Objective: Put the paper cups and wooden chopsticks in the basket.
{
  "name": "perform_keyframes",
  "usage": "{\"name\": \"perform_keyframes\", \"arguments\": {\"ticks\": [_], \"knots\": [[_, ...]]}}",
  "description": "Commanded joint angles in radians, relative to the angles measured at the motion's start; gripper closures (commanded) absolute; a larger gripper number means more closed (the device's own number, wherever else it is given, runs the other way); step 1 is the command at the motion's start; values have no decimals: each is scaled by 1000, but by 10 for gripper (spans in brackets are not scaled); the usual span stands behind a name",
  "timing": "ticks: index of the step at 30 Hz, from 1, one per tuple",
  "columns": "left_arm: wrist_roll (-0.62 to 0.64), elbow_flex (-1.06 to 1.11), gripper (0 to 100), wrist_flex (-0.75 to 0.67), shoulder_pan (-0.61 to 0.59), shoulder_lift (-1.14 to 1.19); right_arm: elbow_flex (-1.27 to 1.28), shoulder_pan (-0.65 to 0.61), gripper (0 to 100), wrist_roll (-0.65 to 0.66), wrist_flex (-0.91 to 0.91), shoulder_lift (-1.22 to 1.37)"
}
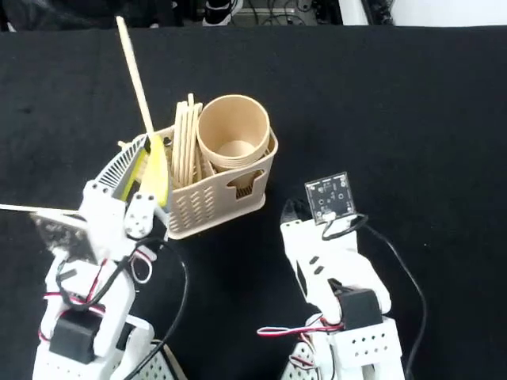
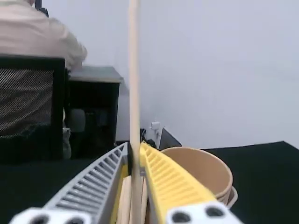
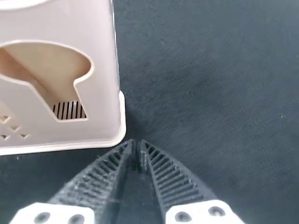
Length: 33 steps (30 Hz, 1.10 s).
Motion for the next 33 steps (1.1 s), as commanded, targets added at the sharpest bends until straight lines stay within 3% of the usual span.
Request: {"name": "perform_keyframes", "arguments": {"ticks": [1,12,15,17,22,27,33], "knots": [[0,12,900,8,-8,-2,-5,-6,970,12,-17,-10],[54,4,898,9,-16,-3,-4,-6,970,14,-17,-10],[57,-71,898,80,-61,-12,-4,-5,970,15,-17,-10],[86,-223,898,216,-165,-3,-4,-5,970,15,-18,-10],[164,-487,898,457,-575,34,-4,-8,970,15,-18,-10],[167,-458,876,477,-832,302,-4,-9,970,15,-15,-10],[167,-489,852,393,-1007,829,-4,-9,970,15,-14,-10]]}}
